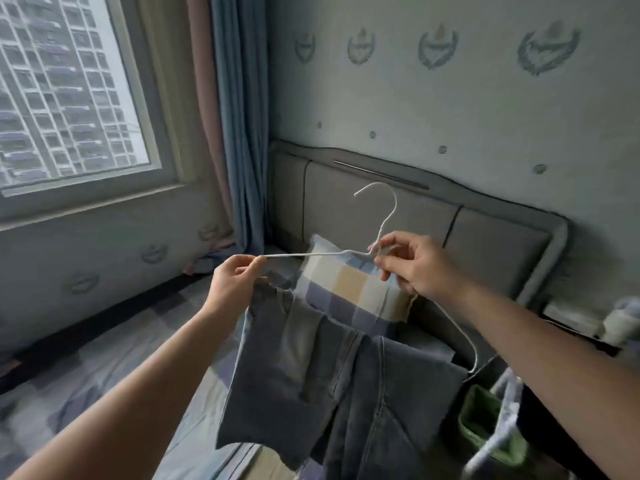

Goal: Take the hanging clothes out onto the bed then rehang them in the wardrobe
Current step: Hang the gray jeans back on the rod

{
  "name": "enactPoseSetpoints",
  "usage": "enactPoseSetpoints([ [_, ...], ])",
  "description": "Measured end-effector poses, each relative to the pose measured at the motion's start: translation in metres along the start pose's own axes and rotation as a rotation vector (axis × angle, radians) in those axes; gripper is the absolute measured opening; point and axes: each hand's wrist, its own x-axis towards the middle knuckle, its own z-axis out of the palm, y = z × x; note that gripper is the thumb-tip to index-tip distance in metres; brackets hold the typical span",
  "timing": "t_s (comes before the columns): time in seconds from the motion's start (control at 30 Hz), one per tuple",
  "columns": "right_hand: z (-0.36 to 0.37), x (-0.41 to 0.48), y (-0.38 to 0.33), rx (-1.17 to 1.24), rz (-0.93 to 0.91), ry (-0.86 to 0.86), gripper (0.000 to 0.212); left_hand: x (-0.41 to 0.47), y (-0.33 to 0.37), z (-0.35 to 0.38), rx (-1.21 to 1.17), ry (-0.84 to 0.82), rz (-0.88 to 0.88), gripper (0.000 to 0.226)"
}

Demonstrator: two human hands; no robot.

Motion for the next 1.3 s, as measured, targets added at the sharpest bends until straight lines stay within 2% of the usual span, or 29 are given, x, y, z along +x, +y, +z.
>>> enactPoseSetpoints([
  [0.2,-0.040,-0.086,-0.014,0.042,0.116,0.224,0.015,-0.019,0.008,0.089,0.049,-0.301,-0.005,0.017],
  [0.3,-0.071,-0.141,-0.023,0.169,0.185,0.287,0.018,-0.036,0.015,0.144,0.067,-0.444,0.002,0.014],
  [0.4,-0.102,-0.198,-0.035,0.381,0.249,0.323,0.035,-0.061,0.028,0.204,0.106,-0.589,0.027,0.024],
  [0.53,-0.138,-0.273,-0.055,0.513,0.256,0.435,0.056,-0.116,0.059,0.279,0.144,-0.803,0.116,0.036],
  [0.63,-0.165,-0.331,-0.074,0.507,0.251,0.566,0.070,-0.174,0.090,0.330,0.125,-0.939,0.169,0.043],
  [0.83,-0.224,-0.453,-0.122,0.475,0.153,0.799,0.069,-0.306,0.159,0.399,0.074,-1.285,0.194,0.037],
  [0.93,-0.253,-0.512,-0.153,0.437,0.113,0.871,0.071,-0.369,0.190,0.428,0.089,-1.490,0.185,0.042],
  [1.1,-0.301,-0.600,-0.200,0.374,0.054,0.945,0.086,-0.467,0.240,0.476,0.070,-1.722,0.333,0.046],
  [1.23,-0.340,-0.659,-0.233,0.360,0.018,1.054,0.103,-0.537,0.275,0.509,0.071,-1.910,0.438,0.063],
  [1.3,-0.359,-0.685,-0.247,0.365,-0.005,1.096,0.106,-0.569,0.290,0.524,0.077,-1.973,0.474,0.064],
])
